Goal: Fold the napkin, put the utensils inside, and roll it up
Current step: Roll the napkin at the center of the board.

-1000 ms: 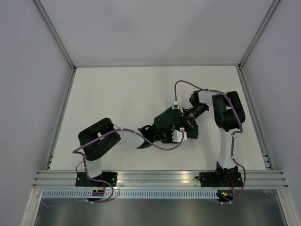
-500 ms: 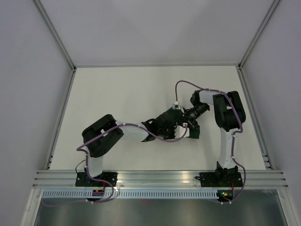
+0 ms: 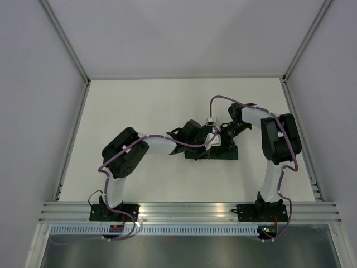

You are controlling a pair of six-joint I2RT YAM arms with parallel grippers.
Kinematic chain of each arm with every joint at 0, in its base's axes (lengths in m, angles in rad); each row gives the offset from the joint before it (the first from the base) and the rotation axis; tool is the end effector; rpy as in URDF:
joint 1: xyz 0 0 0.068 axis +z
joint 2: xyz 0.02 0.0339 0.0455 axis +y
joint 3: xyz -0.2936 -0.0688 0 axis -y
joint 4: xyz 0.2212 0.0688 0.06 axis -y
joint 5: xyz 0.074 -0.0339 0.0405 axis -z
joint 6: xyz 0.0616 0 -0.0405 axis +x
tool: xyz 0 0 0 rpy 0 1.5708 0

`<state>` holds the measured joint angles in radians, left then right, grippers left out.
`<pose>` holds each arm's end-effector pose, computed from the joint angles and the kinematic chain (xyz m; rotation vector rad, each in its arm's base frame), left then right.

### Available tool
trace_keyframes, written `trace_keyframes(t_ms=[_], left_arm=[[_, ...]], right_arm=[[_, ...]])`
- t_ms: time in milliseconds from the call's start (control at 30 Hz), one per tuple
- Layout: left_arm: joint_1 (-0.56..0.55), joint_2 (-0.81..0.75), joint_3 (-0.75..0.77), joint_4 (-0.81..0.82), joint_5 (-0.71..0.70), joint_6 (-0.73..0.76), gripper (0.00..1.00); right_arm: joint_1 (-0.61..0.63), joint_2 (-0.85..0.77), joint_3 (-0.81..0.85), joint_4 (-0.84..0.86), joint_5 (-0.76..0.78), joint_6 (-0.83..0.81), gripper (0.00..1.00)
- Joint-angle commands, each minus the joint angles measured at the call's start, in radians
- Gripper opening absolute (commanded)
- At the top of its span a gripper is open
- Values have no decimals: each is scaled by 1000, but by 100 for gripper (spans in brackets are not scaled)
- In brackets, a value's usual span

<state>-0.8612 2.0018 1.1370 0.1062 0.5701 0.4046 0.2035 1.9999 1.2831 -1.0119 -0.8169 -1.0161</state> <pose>0.2505 -0.3427 0.1643 1.6133 1.7034 -0.8909 0.3142 0.1107 0.1657 -1.4816 2.2834 1.1665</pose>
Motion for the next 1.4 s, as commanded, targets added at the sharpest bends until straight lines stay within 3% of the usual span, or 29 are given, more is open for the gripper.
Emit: trace_keyframes(t_ms=[0, 267, 700, 800, 900, 1067, 1367], left_arm=[[13, 83, -23, -197, 88, -102, 2], [45, 163, 91, -336, 137, -165, 2], [62, 288, 308, -612, 102, -263, 2], [67, 284, 316, -612, 85, -283, 2], [76, 288, 323, -616, 66, -308, 2], [90, 293, 339, -620, 51, -345, 2], [125, 339, 377, -668, 106, -382, 3]], right_arm=[[-18, -84, -17, 114, 33, 33, 48], [-46, -277, -123, 245, 59, 100, 50], [-44, -788, -597, 692, 108, 246, 50], [-46, -791, -621, 792, 189, 339, 51], [-55, -719, -568, 704, 159, 274, 48], [-49, -734, -571, 661, 128, 215, 51], [98, -754, -625, 657, 154, 137, 52]])
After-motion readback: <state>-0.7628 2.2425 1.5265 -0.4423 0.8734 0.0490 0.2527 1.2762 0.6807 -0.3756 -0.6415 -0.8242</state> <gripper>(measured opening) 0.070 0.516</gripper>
